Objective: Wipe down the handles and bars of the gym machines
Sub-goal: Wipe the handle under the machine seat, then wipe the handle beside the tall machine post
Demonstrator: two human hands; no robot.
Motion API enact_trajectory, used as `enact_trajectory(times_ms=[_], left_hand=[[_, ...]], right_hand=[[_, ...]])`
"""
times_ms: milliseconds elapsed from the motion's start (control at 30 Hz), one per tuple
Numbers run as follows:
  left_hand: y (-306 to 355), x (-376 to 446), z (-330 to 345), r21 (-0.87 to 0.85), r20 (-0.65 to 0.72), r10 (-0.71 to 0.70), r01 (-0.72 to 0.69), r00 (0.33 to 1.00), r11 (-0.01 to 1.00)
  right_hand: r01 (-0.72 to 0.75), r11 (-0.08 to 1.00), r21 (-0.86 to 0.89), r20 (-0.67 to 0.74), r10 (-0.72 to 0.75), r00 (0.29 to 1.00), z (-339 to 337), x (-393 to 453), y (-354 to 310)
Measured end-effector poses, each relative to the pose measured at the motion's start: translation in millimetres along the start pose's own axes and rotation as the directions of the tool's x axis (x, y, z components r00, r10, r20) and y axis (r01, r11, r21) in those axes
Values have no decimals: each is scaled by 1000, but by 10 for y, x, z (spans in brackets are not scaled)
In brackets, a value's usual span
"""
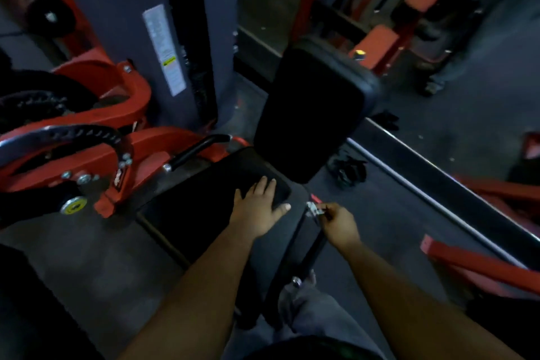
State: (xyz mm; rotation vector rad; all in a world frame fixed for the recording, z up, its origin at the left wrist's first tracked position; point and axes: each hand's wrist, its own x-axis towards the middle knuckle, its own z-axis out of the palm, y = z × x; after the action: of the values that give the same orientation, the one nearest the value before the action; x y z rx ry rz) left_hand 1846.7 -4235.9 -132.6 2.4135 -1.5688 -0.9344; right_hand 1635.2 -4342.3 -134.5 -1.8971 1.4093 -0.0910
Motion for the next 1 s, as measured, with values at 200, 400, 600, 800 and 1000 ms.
enact_trajectory(times_ms=[200,400,600,800,1000], left_hand=[[1065,-282,123,107,117,237,-250,964,962],[2166,-545,496,200,161,432,-458,887,866],[3159,-904,944,255,252,518,-573,817,779],[3884,-1278,1359,255,313,577,-652,754,714],[4032,-1480,1521,296,340,643,-727,686,619]], right_hand=[[-107,993,53,-151,114,982,-881,-902,667],[-179,964,195,-323,236,916,-1531,-1631,1409],[-187,919,347,-419,330,846,-1877,-2311,2081],[-175,898,403,-477,370,797,-2006,-2904,2456],[-111,878,465,-517,372,771,-1891,-3243,2470]])
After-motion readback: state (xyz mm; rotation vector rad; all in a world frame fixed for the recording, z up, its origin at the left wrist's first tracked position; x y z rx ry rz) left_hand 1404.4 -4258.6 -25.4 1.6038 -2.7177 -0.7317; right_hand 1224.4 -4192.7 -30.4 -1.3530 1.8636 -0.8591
